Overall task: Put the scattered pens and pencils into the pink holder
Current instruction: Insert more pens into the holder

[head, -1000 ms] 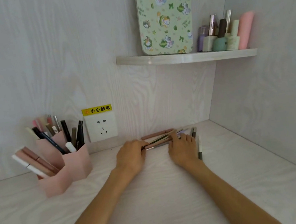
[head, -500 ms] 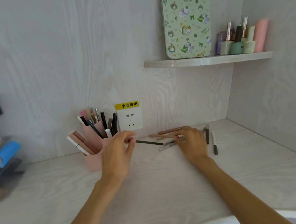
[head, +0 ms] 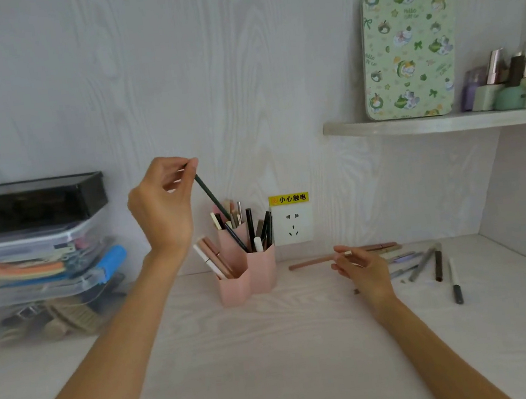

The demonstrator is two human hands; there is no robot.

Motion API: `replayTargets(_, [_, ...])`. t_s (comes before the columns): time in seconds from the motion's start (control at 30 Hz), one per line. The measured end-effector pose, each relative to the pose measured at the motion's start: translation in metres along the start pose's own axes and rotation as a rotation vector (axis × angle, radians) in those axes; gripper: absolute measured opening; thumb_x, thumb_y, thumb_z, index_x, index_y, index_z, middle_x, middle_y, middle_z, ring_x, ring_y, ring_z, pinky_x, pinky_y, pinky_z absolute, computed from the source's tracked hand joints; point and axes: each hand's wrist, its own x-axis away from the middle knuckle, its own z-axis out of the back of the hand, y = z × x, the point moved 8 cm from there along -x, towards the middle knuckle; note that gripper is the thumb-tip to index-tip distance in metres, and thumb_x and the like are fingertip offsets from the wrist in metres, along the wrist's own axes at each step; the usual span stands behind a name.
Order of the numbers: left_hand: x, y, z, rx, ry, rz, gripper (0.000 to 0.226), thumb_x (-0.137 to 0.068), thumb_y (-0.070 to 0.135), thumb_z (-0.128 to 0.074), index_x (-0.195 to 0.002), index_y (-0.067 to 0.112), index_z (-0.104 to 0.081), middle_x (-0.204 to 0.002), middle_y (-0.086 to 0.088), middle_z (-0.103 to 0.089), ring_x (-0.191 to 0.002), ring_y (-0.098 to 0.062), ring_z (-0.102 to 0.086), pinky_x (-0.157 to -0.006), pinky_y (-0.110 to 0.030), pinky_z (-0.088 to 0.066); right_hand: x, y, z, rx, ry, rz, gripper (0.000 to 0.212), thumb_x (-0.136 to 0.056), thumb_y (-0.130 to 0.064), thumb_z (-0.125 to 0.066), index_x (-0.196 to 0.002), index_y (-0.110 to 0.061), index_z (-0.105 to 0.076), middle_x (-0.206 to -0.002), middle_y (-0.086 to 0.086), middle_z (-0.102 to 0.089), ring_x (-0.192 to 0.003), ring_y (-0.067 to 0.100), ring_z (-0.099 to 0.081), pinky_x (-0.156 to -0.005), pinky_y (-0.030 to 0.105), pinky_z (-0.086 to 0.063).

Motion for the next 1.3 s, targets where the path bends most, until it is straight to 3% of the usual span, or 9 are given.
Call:
replayTargets(0.17, [0.019, -0.025, -0.028, -0.208, -0.195, 0.009, 0.011, -0.084, 0.037, -0.066, -0.082, 0.026, -0.067, -0.078, 0.016, -0.069, -0.074, -0.006, -0.068, -0.064, -0.023, -0.05, -0.004, 0.001, 0.0, -0.013, 0.002, 0.013, 0.023, -0.085, 0.003, -0.061, -0.108, 0.001, -0.063, -0.089, 0.019, -0.065, -0.056, 0.009, -0.066, -0.059, 0.011, -0.054])
replayTargets(0.3, [0.052, -0.051, -0.045, -0.523, -0.49, 0.046, 0.023, -0.088, 0.041, -0.059, -0.095, 0.024, -0.072, -0.101, 0.005, -0.072, -0.1, -0.018, -0.063, -0.073, -0.031, -0.045, -0.007, 0.004, 0.003, -0.102, 0.021, -0.008, 0.026, -0.083, 0.002, -0.064, -0.109, -0.001, -0.059, -0.084, 0.019, -0.066, -0.056, 0.005, -0.068, -0.059, 0.013, -0.056])
replayTargets(0.4, [0.068, -0.029, -0.043, -0.593, -0.429, -0.13, 0.02, -0.09, 0.032, -0.06, -0.101, 0.019, -0.07, -0.12, -0.001, -0.063, -0.116, -0.024, -0.05, -0.095, -0.036, -0.036, -0.011, -0.004, 0.006, -0.196, 0.051, -0.003, 0.027, -0.082, 0.001, -0.065, -0.107, -0.005, -0.058, -0.079, 0.013, -0.068, -0.058, 0.005, -0.069, -0.058, 0.013, -0.054])
replayTargets(0.47, [0.088, 0.0, -0.048, -0.49, -0.372, -0.232, 0.009, -0.087, 0.029, -0.063, -0.093, 0.024, -0.067, -0.108, 0.006, -0.064, -0.102, -0.018, -0.05, -0.084, -0.029, -0.035, -0.014, -0.01, 0.022, -0.333, 0.15, -0.002, 0.025, -0.082, 0.001, -0.066, -0.103, -0.008, -0.058, -0.079, 0.011, -0.067, -0.059, 0.008, -0.069, -0.058, 0.013, -0.054])
replayTargets(0.57, [0.149, 0.012, -0.097, -0.34, -0.752, -0.123, 0.008, -0.084, 0.032, -0.065, -0.089, 0.027, -0.068, -0.088, 0.012, -0.066, -0.084, -0.012, -0.057, -0.067, -0.025, -0.04, -0.013, -0.008, 0.045, -0.537, 0.304, -0.062, 0.02, -0.082, 0.004, -0.064, -0.092, -0.013, -0.058, -0.083, 0.011, -0.067, -0.07, 0.014, -0.068, -0.064, 0.016, -0.058])
replayTargets(0.7, [0.239, -0.006, -0.153, -0.377, -1.241, 0.154, 0.037, -0.087, 0.047, -0.056, -0.119, 0.029, -0.061, -0.116, 0.006, -0.062, -0.108, -0.017, -0.05, -0.086, -0.031, -0.042, -0.009, -0.006, 0.055, -0.618, 0.316, -0.093, 0.014, -0.087, 0.001, -0.059, -0.094, -0.011, -0.055, -0.094, 0.013, -0.065, -0.078, 0.014, -0.067, -0.079, 0.021, -0.056])
replayTargets(0.83, [0.243, -0.005, -0.157, -0.37, -1.124, 0.13, 0.023, -0.092, 0.035, -0.052, -0.106, 0.029, -0.069, -0.11, 0.005, -0.064, -0.102, -0.02, -0.051, -0.081, -0.032, -0.044, -0.01, -0.015, 0.057, -0.644, 0.256, -0.089, 0.009, -0.092, -0.002, -0.053, -0.099, -0.008, -0.053, -0.1, 0.013, -0.066, -0.086, 0.015, -0.067, -0.089, 0.027, -0.053])
replayTargets(1.03, [0.208, -0.03, -0.088, -0.486, -1.126, -0.057, 0.019, -0.091, 0.033, -0.052, -0.1, 0.03, -0.069, -0.096, 0.011, -0.066, -0.088, -0.012, -0.058, -0.066, -0.029, -0.044, 0.0, -0.047, 0.012, -0.542, 0.104, 0.035, 0.016, -0.089, -0.006, -0.059, -0.104, -0.009, -0.053, -0.097, 0.007, -0.066, -0.09, 0.016, -0.069, -0.082, 0.019, -0.056])
replayTargets(1.3, [0.169, -0.083, -0.001, -0.527, -0.968, 0.219, 0.012, -0.085, 0.043, -0.059, -0.093, 0.039, -0.067, -0.083, 0.025, -0.055, -0.074, 0.003, -0.05, -0.059, -0.014, -0.032, 0.007, -0.125, -0.087, -0.233, 0.041, 0.403, 0.02, -0.089, -0.008, -0.059, -0.103, -0.016, -0.048, -0.085, 0.006, -0.066, -0.074, 0.013, -0.069, -0.073, 0.018, -0.055])
